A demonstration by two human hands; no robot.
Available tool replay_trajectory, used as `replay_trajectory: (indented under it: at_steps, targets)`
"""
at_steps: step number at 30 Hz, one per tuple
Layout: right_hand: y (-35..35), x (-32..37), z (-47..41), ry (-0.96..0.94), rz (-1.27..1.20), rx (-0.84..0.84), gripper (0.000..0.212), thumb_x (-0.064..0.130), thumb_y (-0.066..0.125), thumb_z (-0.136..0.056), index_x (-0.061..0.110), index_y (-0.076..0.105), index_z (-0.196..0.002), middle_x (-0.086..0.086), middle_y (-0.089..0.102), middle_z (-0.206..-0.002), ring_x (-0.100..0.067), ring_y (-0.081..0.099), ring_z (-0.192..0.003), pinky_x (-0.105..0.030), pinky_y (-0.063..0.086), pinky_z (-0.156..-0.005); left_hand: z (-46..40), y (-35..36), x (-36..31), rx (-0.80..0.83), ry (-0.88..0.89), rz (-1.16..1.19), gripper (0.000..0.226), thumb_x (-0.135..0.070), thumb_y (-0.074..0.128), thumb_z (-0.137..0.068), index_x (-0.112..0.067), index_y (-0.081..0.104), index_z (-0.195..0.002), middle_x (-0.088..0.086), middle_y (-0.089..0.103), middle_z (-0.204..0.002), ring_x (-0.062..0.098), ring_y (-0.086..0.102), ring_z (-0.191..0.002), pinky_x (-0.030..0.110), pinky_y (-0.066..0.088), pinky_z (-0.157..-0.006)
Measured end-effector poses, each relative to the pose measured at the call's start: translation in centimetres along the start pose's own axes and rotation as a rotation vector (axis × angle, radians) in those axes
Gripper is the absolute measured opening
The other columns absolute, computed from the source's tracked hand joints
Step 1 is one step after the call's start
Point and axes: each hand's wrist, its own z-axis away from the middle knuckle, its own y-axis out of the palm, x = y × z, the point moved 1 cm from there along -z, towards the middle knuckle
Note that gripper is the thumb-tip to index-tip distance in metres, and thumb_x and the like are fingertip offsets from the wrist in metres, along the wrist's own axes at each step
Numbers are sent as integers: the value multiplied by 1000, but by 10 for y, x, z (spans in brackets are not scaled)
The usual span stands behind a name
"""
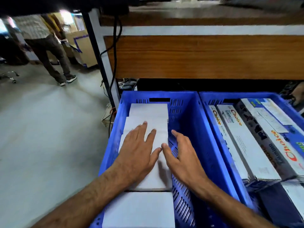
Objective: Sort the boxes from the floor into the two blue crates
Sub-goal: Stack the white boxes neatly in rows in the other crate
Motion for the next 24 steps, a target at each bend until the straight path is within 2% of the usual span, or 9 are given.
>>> replay_trajectory:
  at_steps: [2,5,7,9,10,12,14,18,24]
  targets:
    - [4,-1,-12,-27,31,-9,54,37,54,-103,33,35,-153,46,31,-127,7,35,-130,-9,29,-109,-14,3,1,3,-20,0,69,-56,18,-106,-21,4,-164,13,-10,-170,25,3,-158,40,3,-127]
    - [8,-5,-26,6,122,30,61,44,44,-105,31,20,-160,15,25,-161,-8,22,-150,-33,28,-122,-23,-2,5,-10,-53,47,65,-49,37,-105,-15,30,-160,20,14,-168,32,25,-154,47,21,-125]
    - [13,-6,-34,33,152,52,64,47,38,-106,34,10,-163,11,12,-169,-9,11,-155,-33,23,-124,-28,-2,6,-80,-34,48,57,-41,59,-92,-9,62,-139,24,50,-150,36,58,-132,51,50,-107]
    - [17,-5,-43,29,155,48,64,47,37,-107,36,9,-163,11,8,-170,-9,6,-156,-32,20,-124,-37,-2,8,-124,-29,60,56,-40,63,-83,-7,71,-127,23,61,-140,35,67,-120,51,57,-95]
    - [18,-5,-49,28,146,36,63,46,37,-107,35,11,-163,10,9,-170,-8,6,-156,-32,20,-124,-44,-1,8,-121,-28,100,57,-39,60,-87,-7,67,-133,23,55,-145,35,63,-126,50,54,-100]
    - [21,-6,-62,45,106,-1,62,43,40,-107,33,16,-162,9,13,-169,-9,9,-155,-31,21,-123,-62,6,9,-76,-41,143,61,-42,39,-104,-13,36,-158,18,20,-168,31,30,-152,44,27,-124]
    - [24,-9,-77,90,7,-63,59,39,45,-106,29,24,-161,7,23,-166,-10,23,-150,-30,25,-120,-80,13,13,-24,-59,176,65,-49,22,-107,-21,10,-164,6,-5,-172,22,2,-158,38,3,-128]
    - [28,-23,-105,337,-404,-192,53,39,48,-105,31,38,-156,9,45,-155,-10,45,-135,-36,34,-118,-112,27,14,8,-88,215,71,-56,20,-106,-19,7,-165,4,-6,-172,22,-5,-158,40,-2,-128]
    - [38,-52,-139,501,-818,-224,48,29,45,-108,19,44,-155,3,46,-157,-13,43,-143,-38,30,-123,-144,50,13,34,-109,258,80,-66,20,-102,-21,1,-165,2,-12,-172,21,-11,-158,41,-7,-128]
